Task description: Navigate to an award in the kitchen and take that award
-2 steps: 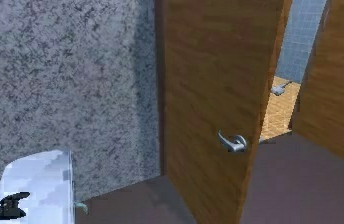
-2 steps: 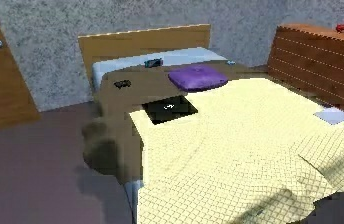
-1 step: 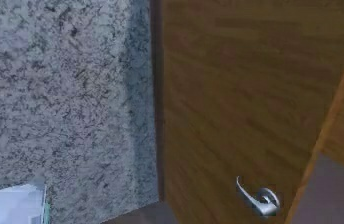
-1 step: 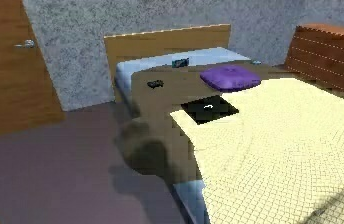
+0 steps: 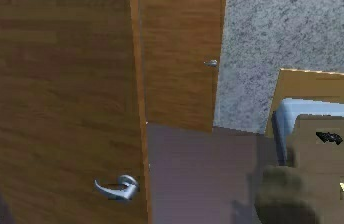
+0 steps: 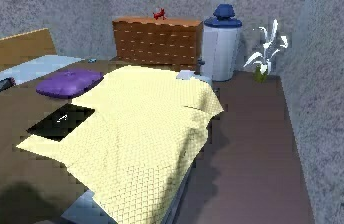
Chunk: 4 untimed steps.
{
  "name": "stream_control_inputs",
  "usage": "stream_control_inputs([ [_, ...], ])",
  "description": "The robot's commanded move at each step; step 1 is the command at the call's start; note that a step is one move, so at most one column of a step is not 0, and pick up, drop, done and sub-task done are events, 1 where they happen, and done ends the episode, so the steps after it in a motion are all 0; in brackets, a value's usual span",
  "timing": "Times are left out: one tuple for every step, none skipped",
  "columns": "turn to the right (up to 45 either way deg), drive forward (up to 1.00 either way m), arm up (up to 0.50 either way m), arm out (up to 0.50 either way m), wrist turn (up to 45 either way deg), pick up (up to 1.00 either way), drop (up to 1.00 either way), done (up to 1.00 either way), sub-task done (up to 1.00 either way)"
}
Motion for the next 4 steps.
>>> stream_control_inputs([
  [15.0, 0.0, 0.0, 0.0, 0.0, 0.0, 0.0, 0.0, 0.0],
  [0.0, 0.75, 0.0, 0.0, 0.0, 0.0, 0.0, 0.0, 0.0],
  [-42.0, 0.0, 0.0, 0.0, 0.0, 0.0, 0.0, 0.0, 0.0],
  [0.0, 1.0, 0.0, 0.0, 0.0, 0.0, 0.0, 0.0, 0.0],
])
